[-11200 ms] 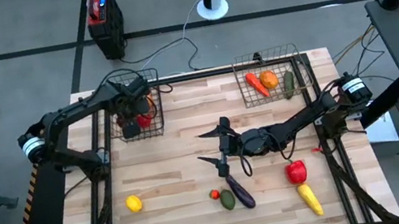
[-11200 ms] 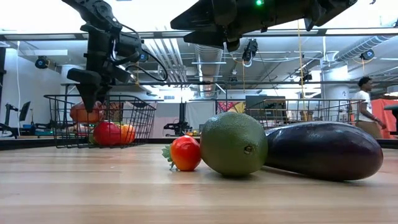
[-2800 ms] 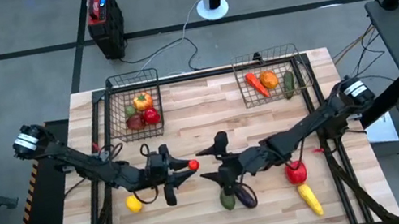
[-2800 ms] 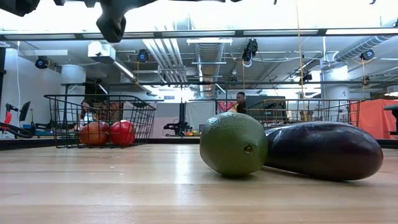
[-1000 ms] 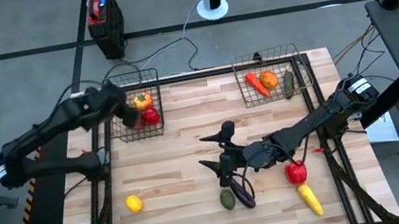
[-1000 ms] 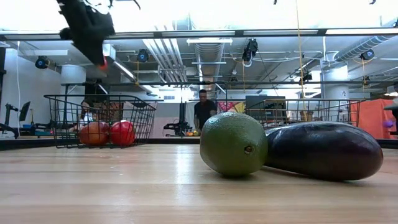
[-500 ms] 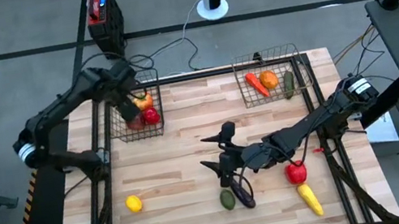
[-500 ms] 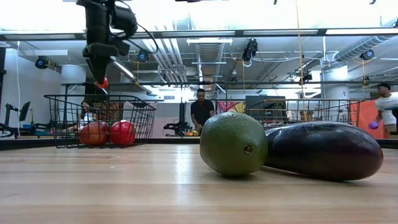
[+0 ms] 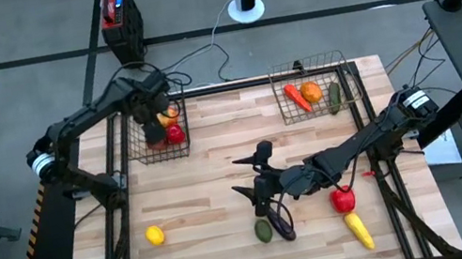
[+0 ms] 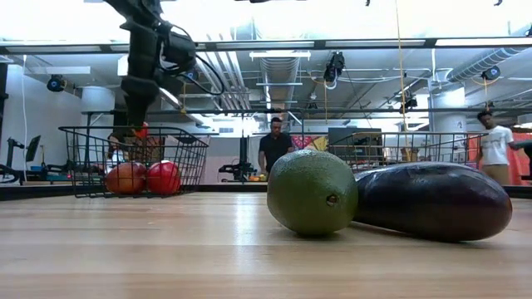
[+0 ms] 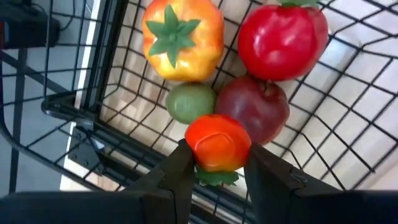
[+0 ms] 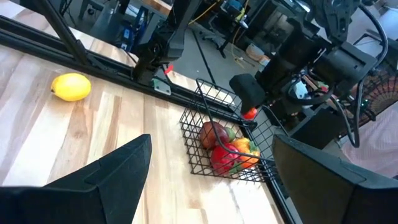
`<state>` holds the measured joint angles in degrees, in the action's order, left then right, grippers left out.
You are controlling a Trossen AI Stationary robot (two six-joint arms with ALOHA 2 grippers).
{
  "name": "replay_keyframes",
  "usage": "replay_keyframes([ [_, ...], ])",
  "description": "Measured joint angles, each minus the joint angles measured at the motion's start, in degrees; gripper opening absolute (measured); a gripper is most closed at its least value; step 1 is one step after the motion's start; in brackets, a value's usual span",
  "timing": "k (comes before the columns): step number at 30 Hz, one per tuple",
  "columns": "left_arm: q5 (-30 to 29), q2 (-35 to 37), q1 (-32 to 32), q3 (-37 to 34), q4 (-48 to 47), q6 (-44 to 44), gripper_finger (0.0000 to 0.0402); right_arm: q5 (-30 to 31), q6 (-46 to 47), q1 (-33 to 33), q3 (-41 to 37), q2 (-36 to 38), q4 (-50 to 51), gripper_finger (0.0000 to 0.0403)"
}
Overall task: Sort produce into baskets
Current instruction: Put the red tomato into the left wire basket
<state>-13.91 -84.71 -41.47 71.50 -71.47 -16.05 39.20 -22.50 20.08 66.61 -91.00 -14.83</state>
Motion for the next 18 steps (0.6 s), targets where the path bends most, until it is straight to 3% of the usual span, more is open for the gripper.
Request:
replay_keyframes([
  [18,-0.6,0.1,0.0,-7.8,7.6,0.5,0.0115,0.0,-0.1,0.0,0.0,0.0,0.0,0.0324],
])
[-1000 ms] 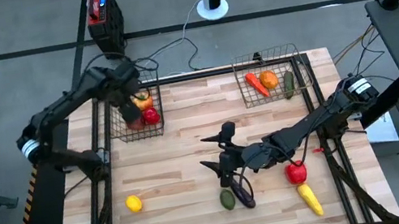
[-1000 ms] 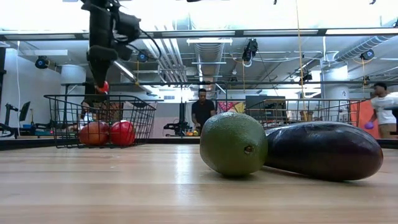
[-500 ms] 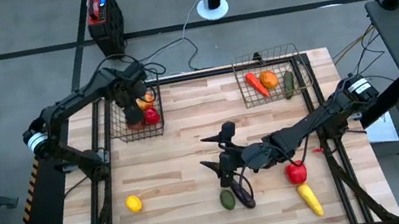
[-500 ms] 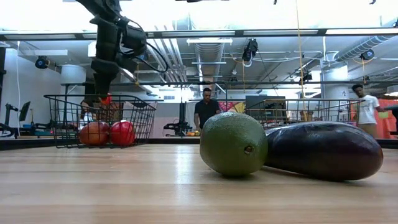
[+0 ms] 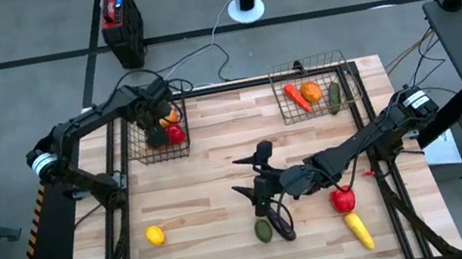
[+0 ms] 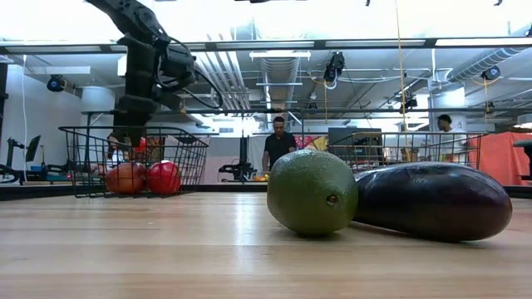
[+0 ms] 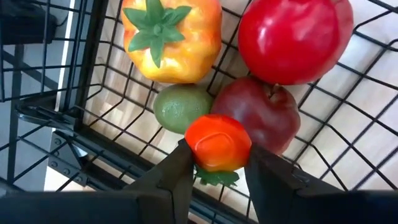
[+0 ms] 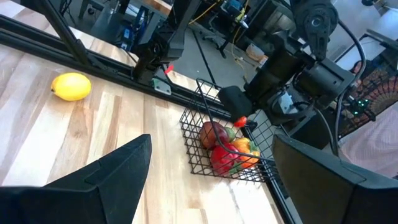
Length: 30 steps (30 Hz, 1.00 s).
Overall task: Sort produce into baskets
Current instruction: Put the red tomato into the left wire basket, then put the corn into the right wire basket
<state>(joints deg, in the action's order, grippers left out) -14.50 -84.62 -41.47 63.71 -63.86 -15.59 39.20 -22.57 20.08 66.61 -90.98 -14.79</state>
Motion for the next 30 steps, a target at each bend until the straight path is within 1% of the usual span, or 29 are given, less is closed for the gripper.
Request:
replay_keyframes([
  [10,-0.1,0.0,0.0,-0.8,1.8,0.0,0.0175,0.0,-0.4,0.0,0.0,0.0,0.0,0.0325],
  [14,-0.1,0.0,0.0,-0.8,1.8,0.2,0.0190,0.0,-0.5,0.0,0.0,0.0,0.0,0.0325],
  [18,-0.1,0.2,0.0,-0.8,1.8,0.8,0.0194,0.0,-0.5,0.0,0.0,0.0,0.0,0.0325],
  [22,-0.1,1.7,0.5,-0.8,1.8,3.5,0.0195,0.0,-0.5,0.0,0.0,0.0,0.0,0.0325],
  [26,-0.1,5.2,2.2,-1.8,2.1,7.6,0.0195,0.0,-0.2,0.0,0.0,0.0,0.0,0.0325],
  [30,0.0,10.7,6.3,-4.2,3.6,11.8,0.0192,0.0,2.0,0.0,0.0,0.1,0.6,0.0325],
])
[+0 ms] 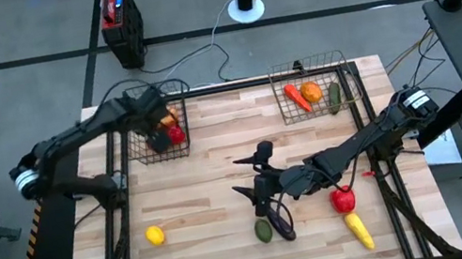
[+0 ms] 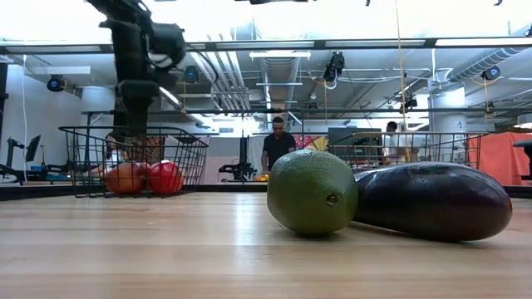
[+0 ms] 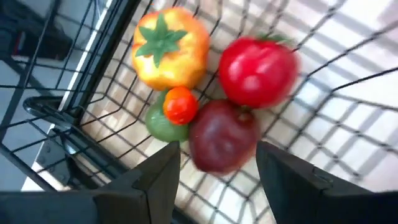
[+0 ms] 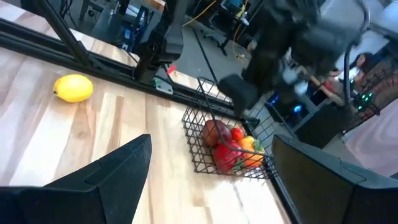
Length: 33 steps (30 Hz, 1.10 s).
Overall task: Sort produce into baskets
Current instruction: Put the corn into the right wire basket
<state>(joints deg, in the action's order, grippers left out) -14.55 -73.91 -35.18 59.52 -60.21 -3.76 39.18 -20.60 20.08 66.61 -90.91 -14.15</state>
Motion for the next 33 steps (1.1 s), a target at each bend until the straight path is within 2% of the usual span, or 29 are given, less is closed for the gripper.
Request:
replay_keyframes([
  [7,-0.2,10.9,13.9,-5.4,4.5,9.9,0.0192,0.0,6.2,0.0,0.0,0.3,4.8,0.0325],
  [13,-7.7,15.4,30.1,-7.6,7.0,21.0,0.0192,-0.3,12.4,0.0,0.0,1.2,10.8,0.0325],
  [16,-11.7,15.3,37.7,-7.6,8.3,25.3,0.0191,-0.7,18.9,0.0,2.0,1.6,18.8,0.0325],
  [19,-15.3,14.4,44.5,-7.6,11.1,27.5,0.0191,-1.6,27.4,0.0,6.5,1.5,31.4,0.0325],
  [23,-20.5,13.0,51.7,-7.6,14.6,28.9,0.0191,-6.2,37.5,-0.1,12.6,1.2,45.0,0.0325],
  [25,-23.2,12.4,54.1,-7.6,15.5,30.0,0.0191,-9.2,41.5,-0.1,14.4,1.2,48.3,0.0325],
  [29,-26.8,11.5,57.1,-7.6,15.7,32.7,0.0191,-15.5,49.8,-0.1,17.6,1.2,55.6,0.0325],
  [33,-27.4,10.9,58.2,-7.6,15.7,33.5,0.0191,-24.0,58.4,-0.1,18.3,1.2,60.7,0.0325],
])
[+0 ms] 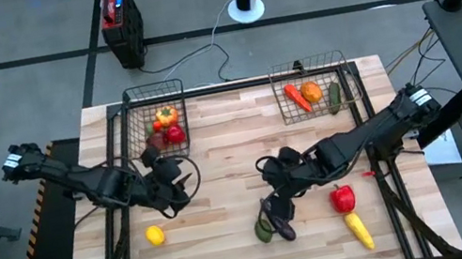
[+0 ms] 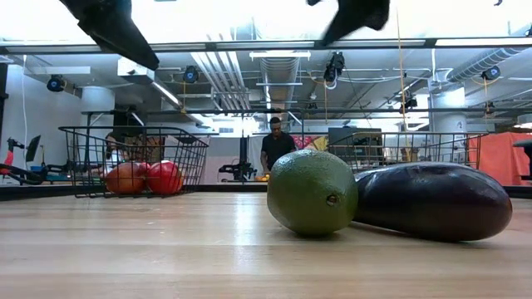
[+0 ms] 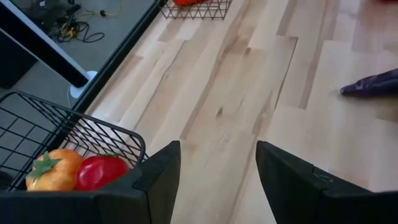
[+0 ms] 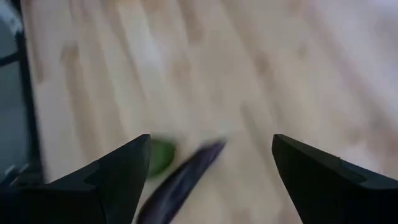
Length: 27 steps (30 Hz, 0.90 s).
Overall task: Sort produce into baskets
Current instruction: Put the corn into the right wire basket
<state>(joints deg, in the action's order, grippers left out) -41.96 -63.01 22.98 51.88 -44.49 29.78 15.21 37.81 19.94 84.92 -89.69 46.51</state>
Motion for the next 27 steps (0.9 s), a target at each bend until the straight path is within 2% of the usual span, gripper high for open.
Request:
replay_keyframes([
  [4,-0.2,-0.6,0.0,0.0,0.0,0.3,0.0191,-10.1,7.0,0.0,-0.5,0.0,5.2,0.0325],
  [9,-0.2,-1.4,0.0,0.0,0.6,0.3,0.0191,-23.6,16.9,0.5,-0.8,-0.4,16.4,0.0325],
  [13,-1.2,-2.0,0.0,0.0,1.0,0.0,0.0191,-30.7,22.9,3.2,-0.8,-0.5,26.5,0.0325],
  [18,-1.8,-2.6,0.0,0.0,2.8,-2.1,0.0191,-30.8,32.1,8.3,-0.9,0.2,34.7,0.0325],
  [27,-4.7,-2.6,0.0,0.0,4.8,-3.8,0.0191,-27.1,49.6,17.9,-5.9,5.2,33.4,0.0324],
])
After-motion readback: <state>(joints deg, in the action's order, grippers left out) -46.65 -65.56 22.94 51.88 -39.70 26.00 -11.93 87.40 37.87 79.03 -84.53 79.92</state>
